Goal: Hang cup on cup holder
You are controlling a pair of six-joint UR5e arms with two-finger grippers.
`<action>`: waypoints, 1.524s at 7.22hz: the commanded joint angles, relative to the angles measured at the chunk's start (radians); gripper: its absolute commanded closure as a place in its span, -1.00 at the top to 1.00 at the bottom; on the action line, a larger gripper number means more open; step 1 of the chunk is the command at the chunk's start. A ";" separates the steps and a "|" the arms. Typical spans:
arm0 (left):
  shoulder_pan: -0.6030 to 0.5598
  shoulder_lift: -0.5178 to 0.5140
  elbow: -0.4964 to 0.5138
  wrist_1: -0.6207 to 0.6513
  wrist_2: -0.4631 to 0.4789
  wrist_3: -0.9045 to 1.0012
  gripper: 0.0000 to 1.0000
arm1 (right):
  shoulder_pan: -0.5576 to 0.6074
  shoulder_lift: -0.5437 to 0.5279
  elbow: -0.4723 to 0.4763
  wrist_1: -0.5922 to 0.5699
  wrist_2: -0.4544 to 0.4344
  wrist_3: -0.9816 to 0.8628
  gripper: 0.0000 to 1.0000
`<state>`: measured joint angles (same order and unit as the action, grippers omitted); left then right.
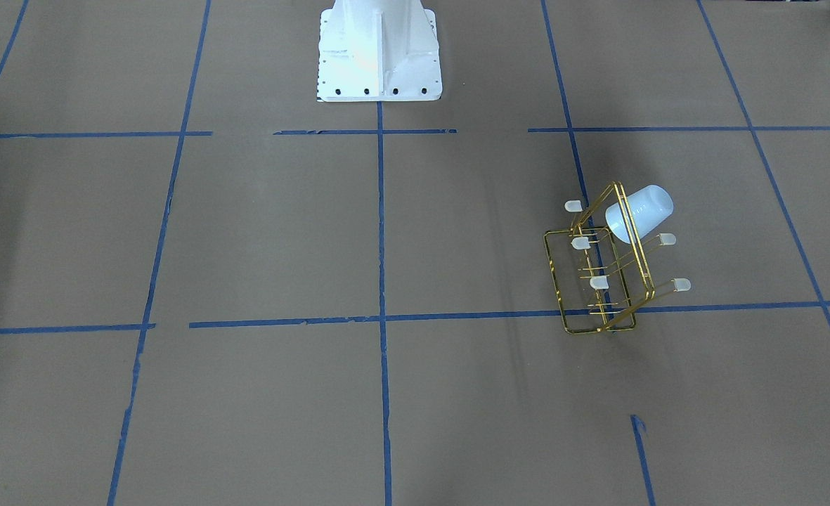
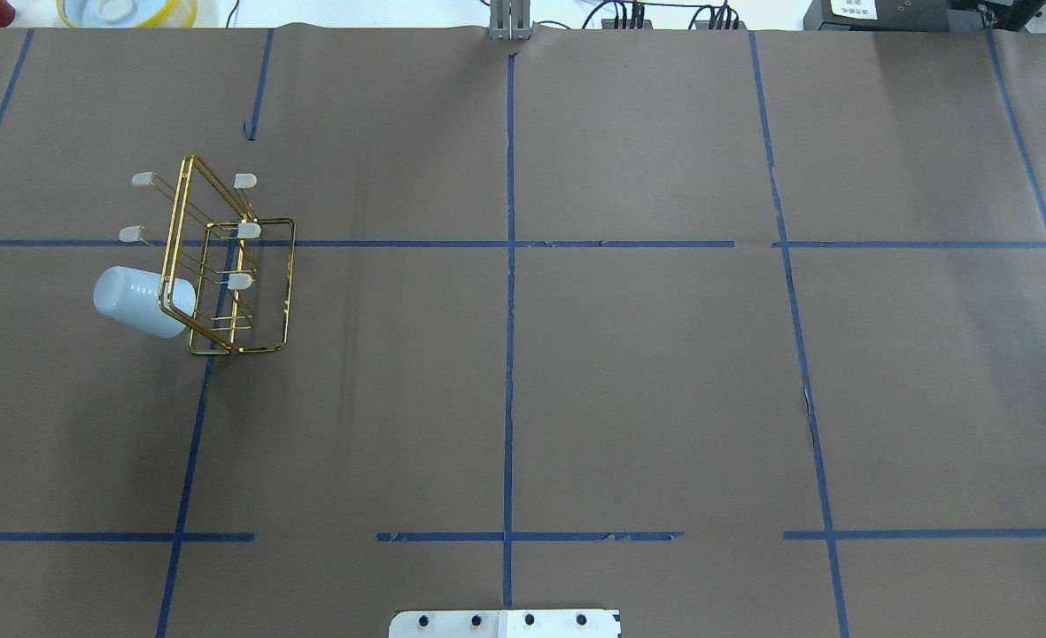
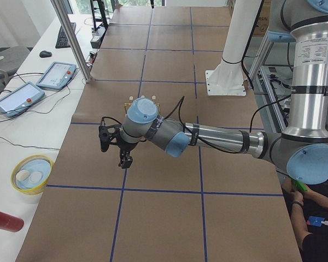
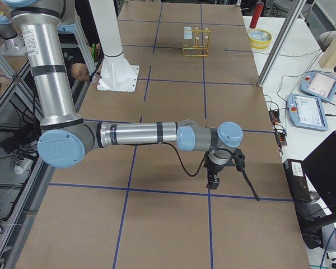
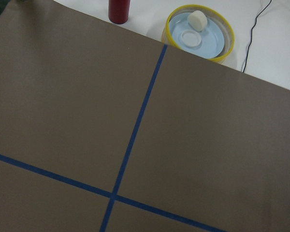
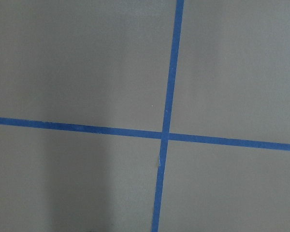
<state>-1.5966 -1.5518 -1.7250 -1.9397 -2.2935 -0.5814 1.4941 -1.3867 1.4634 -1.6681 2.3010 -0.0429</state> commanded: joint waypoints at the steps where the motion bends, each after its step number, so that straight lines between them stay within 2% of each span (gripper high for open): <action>1: -0.022 0.001 0.002 0.202 0.005 0.394 1.00 | -0.002 0.000 0.000 0.001 0.000 0.000 1.00; 2: -0.022 0.002 0.011 0.276 0.012 0.534 1.00 | -0.002 0.000 0.000 0.001 0.000 0.000 1.00; 3: -0.022 0.004 0.015 0.291 0.075 0.611 1.00 | -0.002 0.000 0.000 -0.001 0.000 0.000 1.00; 5: -0.016 0.039 0.057 0.300 0.077 0.652 1.00 | 0.000 0.000 0.000 -0.001 0.000 0.000 1.00; 6: -0.014 0.039 0.064 0.379 0.077 0.649 1.00 | -0.002 0.000 0.000 -0.001 0.000 0.000 1.00; 7: -0.014 0.039 0.062 0.413 0.053 0.652 1.00 | 0.000 0.000 0.000 -0.001 0.000 0.000 1.00; 9: -0.014 0.039 0.059 0.420 -0.112 0.655 1.00 | -0.002 0.000 0.000 -0.001 0.000 0.000 1.00; 11: -0.011 0.033 0.051 0.420 -0.112 0.647 1.00 | 0.000 0.000 0.000 0.001 0.000 0.000 1.00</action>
<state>-1.6087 -1.5153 -1.6694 -1.5212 -2.3945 0.0703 1.4931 -1.3867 1.4634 -1.6679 2.3010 -0.0430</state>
